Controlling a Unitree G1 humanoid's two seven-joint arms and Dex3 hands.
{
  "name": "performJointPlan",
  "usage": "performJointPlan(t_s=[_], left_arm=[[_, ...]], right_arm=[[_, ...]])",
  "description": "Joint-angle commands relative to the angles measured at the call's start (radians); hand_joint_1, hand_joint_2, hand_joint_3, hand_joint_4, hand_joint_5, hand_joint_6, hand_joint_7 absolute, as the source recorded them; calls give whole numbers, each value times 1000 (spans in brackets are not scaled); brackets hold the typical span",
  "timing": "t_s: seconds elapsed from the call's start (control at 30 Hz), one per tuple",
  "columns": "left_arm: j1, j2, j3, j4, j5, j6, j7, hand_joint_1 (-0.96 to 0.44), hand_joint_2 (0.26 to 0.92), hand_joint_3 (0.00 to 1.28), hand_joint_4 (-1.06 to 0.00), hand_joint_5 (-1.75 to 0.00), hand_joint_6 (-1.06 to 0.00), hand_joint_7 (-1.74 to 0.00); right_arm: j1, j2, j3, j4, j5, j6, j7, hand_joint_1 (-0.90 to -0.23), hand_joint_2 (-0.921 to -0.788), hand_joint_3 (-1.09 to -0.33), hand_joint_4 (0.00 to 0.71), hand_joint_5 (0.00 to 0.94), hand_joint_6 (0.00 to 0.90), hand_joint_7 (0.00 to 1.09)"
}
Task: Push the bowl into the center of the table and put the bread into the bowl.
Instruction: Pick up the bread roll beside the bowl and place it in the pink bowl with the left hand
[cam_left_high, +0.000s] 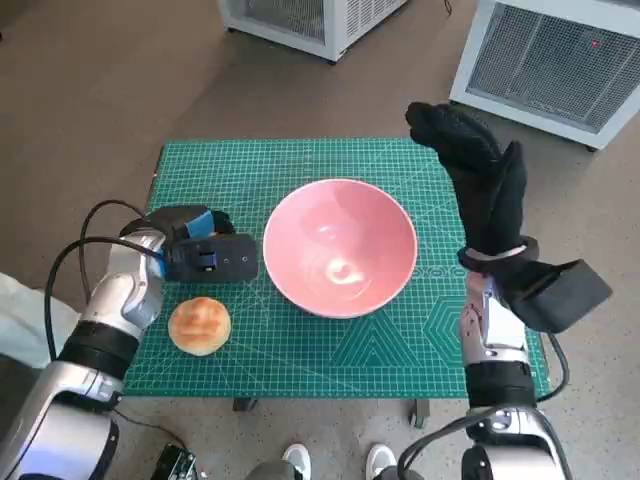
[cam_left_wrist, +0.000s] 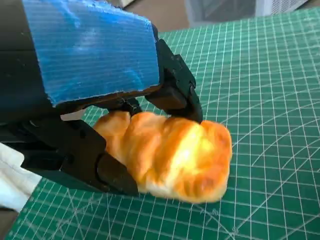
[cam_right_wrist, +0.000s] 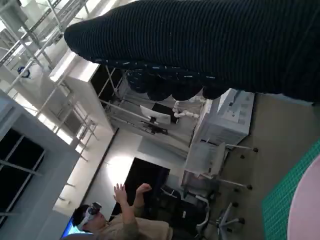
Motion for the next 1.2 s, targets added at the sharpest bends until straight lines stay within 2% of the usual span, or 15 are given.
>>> performJointPlan(t_s=[0.03, 0.4, 0.77, 0.97, 1.1, 1.2], left_arm=[[5, 35, 34, -58, -20, -18, -17, 3, 915, 33, -751, -1188, -678, -1020], [57, 92, 177, -357, -96, 22, -61, 3, 907, 28, -787, -1101, -677, -1072], [127, 77, 347, -693, -199, 8, -27, 3, 898, 10, -838, -1011, -702, -1082], [139, 32, 358, -794, -210, -19, 16, 3, 893, 6, -859, -979, -714, -1077], [145, 4, 333, -827, -194, -57, 48, 3, 890, 4, -871, -954, -717, -1084], [133, -16, 303, -836, -183, -71, 41, 3, 890, 4, -874, -933, -716, -1102]], right_arm=[[26, -3, 0, 4, -2, 16, -2, -686, -921, -746, 285, 0, 165, 453], [25, -2, -1, 7, 0, 19, -2, -678, -921, -747, 285, 0, 162, 459], [31, -4, -4, 7, 7, 23, 3, -685, -921, -746, 285, 0, 158, 465], [36, -7, -8, 6, 14, 25, 10, -688, -921, -744, 286, 1, 158, 468], [38, -8, -10, 4, 19, 29, 13, -690, -921, -743, 286, 1, 158, 469], [40, -8, -9, 3, 19, 30, 13, -691, -921, -743, 286, 1, 157, 470]])
